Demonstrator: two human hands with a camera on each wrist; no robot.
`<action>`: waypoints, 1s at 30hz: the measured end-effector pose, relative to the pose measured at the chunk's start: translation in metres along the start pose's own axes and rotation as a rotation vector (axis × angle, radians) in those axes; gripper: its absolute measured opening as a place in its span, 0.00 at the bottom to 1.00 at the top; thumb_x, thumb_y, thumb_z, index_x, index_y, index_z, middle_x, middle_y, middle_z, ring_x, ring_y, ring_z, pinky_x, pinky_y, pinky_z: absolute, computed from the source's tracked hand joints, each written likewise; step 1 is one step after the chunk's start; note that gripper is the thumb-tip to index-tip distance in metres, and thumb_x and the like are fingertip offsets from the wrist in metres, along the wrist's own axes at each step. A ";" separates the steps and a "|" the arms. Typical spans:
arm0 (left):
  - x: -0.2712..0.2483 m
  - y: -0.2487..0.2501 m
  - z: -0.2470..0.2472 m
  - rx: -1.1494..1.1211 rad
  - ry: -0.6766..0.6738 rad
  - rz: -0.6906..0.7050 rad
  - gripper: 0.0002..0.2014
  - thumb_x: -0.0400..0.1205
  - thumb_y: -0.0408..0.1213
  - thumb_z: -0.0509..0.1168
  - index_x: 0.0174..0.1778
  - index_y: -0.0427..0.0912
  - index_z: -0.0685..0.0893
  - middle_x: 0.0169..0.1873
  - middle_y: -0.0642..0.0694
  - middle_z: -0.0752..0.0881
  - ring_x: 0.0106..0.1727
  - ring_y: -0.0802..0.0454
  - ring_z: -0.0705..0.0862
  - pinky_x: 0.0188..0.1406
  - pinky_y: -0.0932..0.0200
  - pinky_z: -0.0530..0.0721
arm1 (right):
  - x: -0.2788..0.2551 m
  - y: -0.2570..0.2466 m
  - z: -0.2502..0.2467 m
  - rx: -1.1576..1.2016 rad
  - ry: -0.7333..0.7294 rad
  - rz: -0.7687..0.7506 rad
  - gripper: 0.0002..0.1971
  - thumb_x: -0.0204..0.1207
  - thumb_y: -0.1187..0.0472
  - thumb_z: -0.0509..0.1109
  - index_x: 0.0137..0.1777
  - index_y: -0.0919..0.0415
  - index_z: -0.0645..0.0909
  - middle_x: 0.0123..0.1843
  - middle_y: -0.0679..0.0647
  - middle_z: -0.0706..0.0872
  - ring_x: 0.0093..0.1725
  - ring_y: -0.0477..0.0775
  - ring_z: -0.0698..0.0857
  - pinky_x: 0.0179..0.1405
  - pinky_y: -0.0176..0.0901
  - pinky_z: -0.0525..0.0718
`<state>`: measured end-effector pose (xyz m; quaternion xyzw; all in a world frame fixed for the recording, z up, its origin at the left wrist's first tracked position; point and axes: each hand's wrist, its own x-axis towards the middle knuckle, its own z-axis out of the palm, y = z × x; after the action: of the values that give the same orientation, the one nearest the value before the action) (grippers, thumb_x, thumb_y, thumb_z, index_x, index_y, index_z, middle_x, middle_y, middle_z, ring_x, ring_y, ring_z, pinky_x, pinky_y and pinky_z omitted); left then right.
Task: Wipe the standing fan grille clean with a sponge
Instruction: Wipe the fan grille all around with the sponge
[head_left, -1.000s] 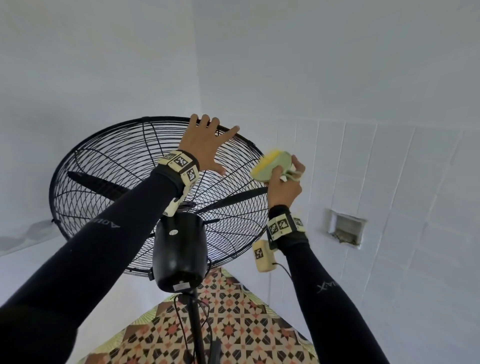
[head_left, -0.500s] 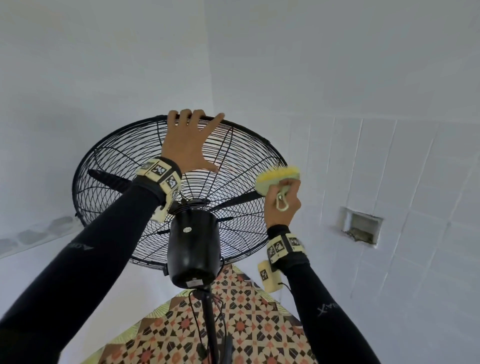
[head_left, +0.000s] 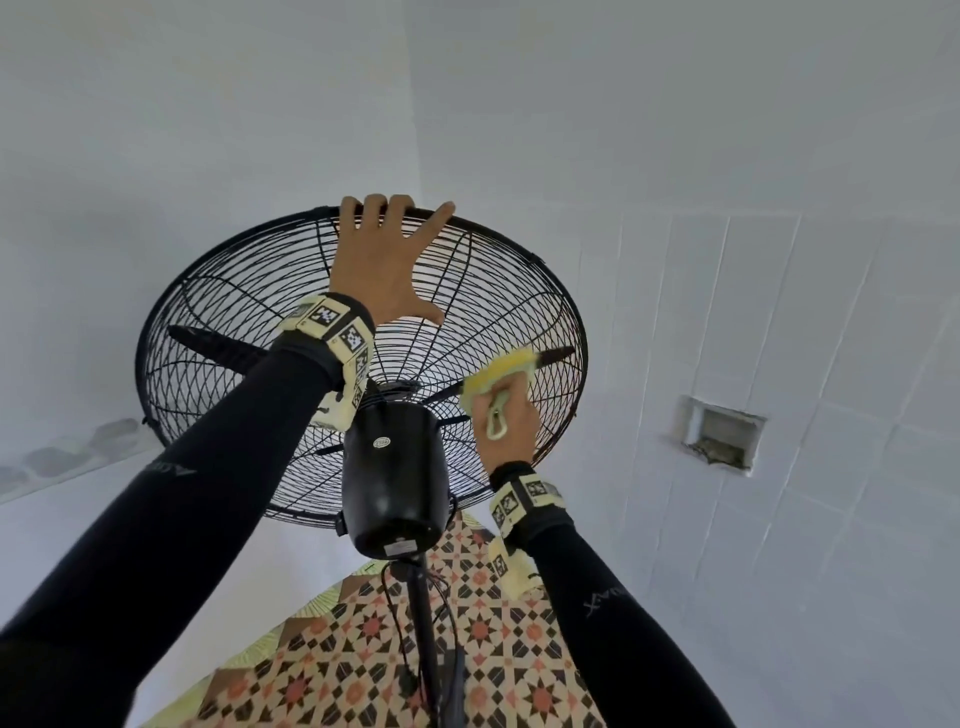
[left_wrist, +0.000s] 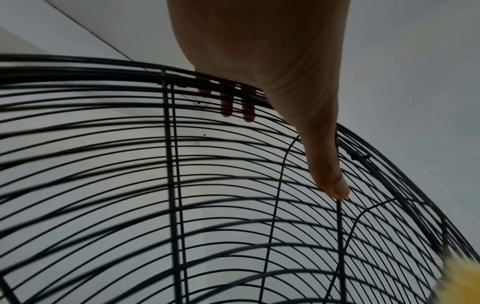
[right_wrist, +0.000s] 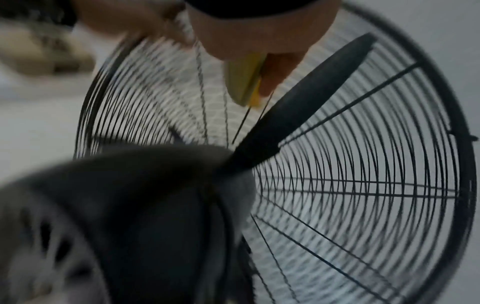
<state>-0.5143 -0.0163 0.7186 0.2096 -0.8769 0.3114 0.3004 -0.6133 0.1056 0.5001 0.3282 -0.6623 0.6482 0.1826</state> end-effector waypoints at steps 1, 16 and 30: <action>-0.001 0.000 0.000 -0.004 -0.009 -0.003 0.68 0.60 0.82 0.72 0.92 0.59 0.50 0.80 0.35 0.70 0.79 0.30 0.68 0.82 0.26 0.60 | -0.005 0.004 0.005 -0.026 -0.095 -0.028 0.09 0.85 0.54 0.67 0.52 0.59 0.72 0.35 0.50 0.85 0.27 0.45 0.83 0.23 0.29 0.76; -0.004 0.003 -0.008 -0.012 -0.034 -0.001 0.68 0.60 0.82 0.73 0.91 0.60 0.48 0.82 0.37 0.68 0.81 0.30 0.66 0.84 0.25 0.57 | -0.019 0.004 -0.003 0.004 -0.650 -0.127 0.04 0.85 0.62 0.71 0.50 0.59 0.78 0.42 0.50 0.87 0.35 0.29 0.83 0.36 0.21 0.76; -0.004 0.004 -0.007 0.003 -0.014 0.005 0.68 0.59 0.82 0.73 0.91 0.59 0.49 0.80 0.36 0.69 0.79 0.30 0.68 0.82 0.25 0.60 | -0.025 0.022 -0.005 -0.010 -0.650 -0.148 0.06 0.87 0.57 0.68 0.55 0.59 0.82 0.46 0.55 0.91 0.39 0.49 0.88 0.39 0.38 0.86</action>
<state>-0.5106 -0.0081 0.7188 0.2099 -0.8790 0.3121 0.2932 -0.6109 0.1148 0.4676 0.5642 -0.6635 0.4913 0.0098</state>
